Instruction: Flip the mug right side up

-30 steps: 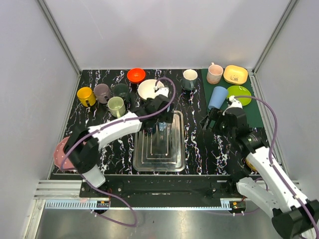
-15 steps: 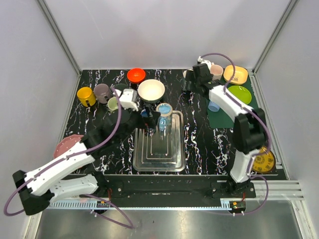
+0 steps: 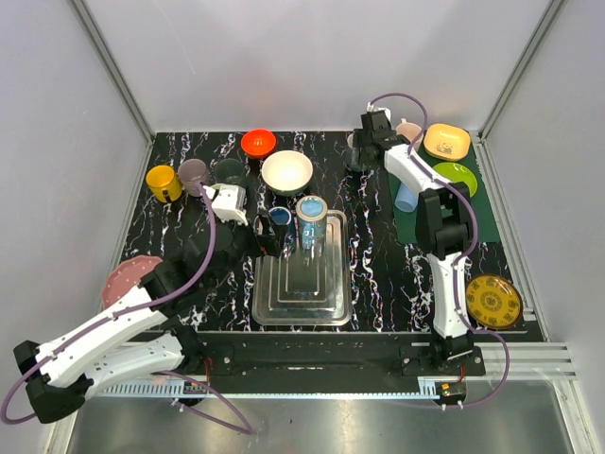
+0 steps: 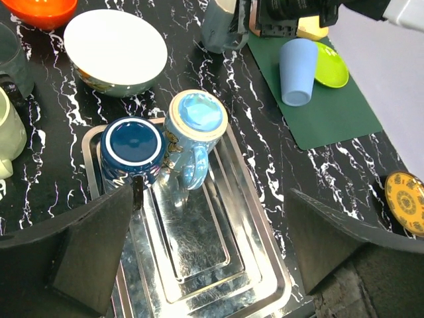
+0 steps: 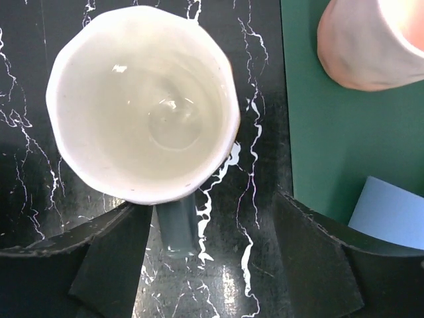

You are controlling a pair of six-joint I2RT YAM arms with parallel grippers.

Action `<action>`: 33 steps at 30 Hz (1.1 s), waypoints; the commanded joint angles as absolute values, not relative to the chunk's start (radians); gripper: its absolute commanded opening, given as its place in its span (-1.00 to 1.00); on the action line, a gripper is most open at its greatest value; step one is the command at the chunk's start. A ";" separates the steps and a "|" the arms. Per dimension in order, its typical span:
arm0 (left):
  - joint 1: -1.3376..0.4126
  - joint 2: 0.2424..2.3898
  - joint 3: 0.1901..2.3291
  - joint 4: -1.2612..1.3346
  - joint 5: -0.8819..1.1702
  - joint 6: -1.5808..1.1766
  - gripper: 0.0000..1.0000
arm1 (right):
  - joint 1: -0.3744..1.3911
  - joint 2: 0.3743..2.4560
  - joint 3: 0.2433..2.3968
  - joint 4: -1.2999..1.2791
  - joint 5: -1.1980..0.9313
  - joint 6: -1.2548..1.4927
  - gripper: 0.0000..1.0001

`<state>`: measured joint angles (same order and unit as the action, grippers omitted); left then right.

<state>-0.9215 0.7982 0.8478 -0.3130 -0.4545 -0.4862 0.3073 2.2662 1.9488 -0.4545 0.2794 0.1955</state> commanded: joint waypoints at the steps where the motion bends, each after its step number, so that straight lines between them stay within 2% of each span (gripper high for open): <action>1: -0.916 0.810 0.844 -0.307 -0.483 -0.466 0.98 | 0.304 2.283 2.023 -0.446 0.293 0.146 0.46; 3: -0.914 0.810 0.844 -0.308 -0.486 -0.463 0.98 | 0.302 2.290 2.028 -0.437 0.273 0.129 0.29; 4: -0.914 0.810 0.844 -0.307 -0.488 -0.462 0.98 | 0.302 2.301 2.032 -0.436 0.267 0.129 0.12; 9: -0.913 0.808 0.841 -0.310 -0.489 -0.463 0.98 | 0.301 2.315 2.039 -0.439 0.232 0.104 -0.26; 13: -0.913 0.802 0.831 -0.310 -0.485 -0.476 0.98 | 0.299 2.313 2.033 -0.451 0.221 0.106 -0.91; 14: -0.913 0.802 0.828 -0.305 -0.479 -0.477 0.98 | 0.299 2.307 2.026 -0.453 0.219 0.121 -1.00; 24: -0.907 0.798 0.772 -0.227 -0.480 -0.540 0.94 | 0.301 2.083 1.878 -0.408 0.088 0.218 -1.00; 28: -0.896 0.769 0.716 -0.111 -0.466 -0.543 0.93 | 0.299 1.897 1.786 -0.399 0.026 0.305 -1.00; 33: -0.832 0.808 0.701 0.046 -0.277 -0.618 0.98 | 0.301 1.602 1.518 -0.247 -0.124 0.442 -1.00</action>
